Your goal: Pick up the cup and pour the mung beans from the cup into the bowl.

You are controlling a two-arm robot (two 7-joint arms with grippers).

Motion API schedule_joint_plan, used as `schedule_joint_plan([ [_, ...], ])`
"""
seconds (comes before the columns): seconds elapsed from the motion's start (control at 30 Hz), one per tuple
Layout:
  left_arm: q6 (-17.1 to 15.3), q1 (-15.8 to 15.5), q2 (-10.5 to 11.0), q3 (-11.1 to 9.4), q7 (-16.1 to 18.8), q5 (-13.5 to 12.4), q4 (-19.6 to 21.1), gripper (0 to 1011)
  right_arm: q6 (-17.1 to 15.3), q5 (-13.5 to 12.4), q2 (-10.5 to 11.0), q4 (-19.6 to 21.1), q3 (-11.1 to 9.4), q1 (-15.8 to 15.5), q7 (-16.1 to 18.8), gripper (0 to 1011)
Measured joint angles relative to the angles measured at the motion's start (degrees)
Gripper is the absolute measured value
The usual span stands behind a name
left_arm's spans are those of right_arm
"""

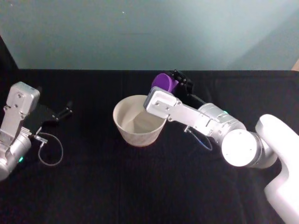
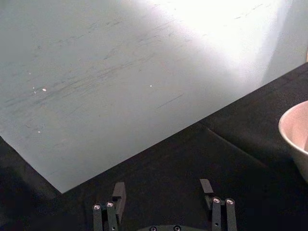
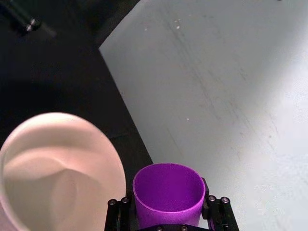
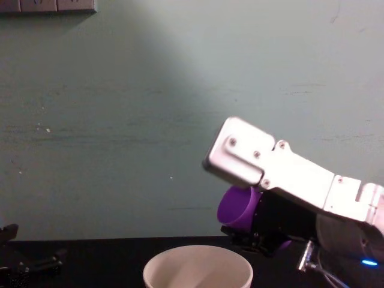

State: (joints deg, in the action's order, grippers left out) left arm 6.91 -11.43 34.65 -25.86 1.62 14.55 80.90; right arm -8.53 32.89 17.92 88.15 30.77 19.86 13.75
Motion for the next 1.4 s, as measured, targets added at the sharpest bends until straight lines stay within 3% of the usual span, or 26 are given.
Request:
schedule_joint_plan([
  [0.53, 0.0, 0.0, 0.0, 0.0, 0.0, 0.0, 0.0, 1000, -4.12, 13.84, -0.68, -1.18, 5.62, 2.64, 1.18, 738],
  [0.8, 0.0, 0.0, 0.0, 0.0, 0.0, 0.0, 0.0, 1000, -4.97, 17.85, -1.41, -1.85, 6.92, 3.45, 2.18, 738],
  [1.03, 0.0, 0.0, 0.0, 0.0, 0.0, 0.0, 0.0, 1000, -6.04, 23.01, -1.45, -1.73, 8.9, 4.29, 3.42, 738],
  [1.4, 0.0, 0.0, 0.0, 0.0, 0.0, 0.0, 0.0, 1000, -6.39, 27.95, -1.08, -1.43, 10.57, 4.9, 4.87, 738],
])
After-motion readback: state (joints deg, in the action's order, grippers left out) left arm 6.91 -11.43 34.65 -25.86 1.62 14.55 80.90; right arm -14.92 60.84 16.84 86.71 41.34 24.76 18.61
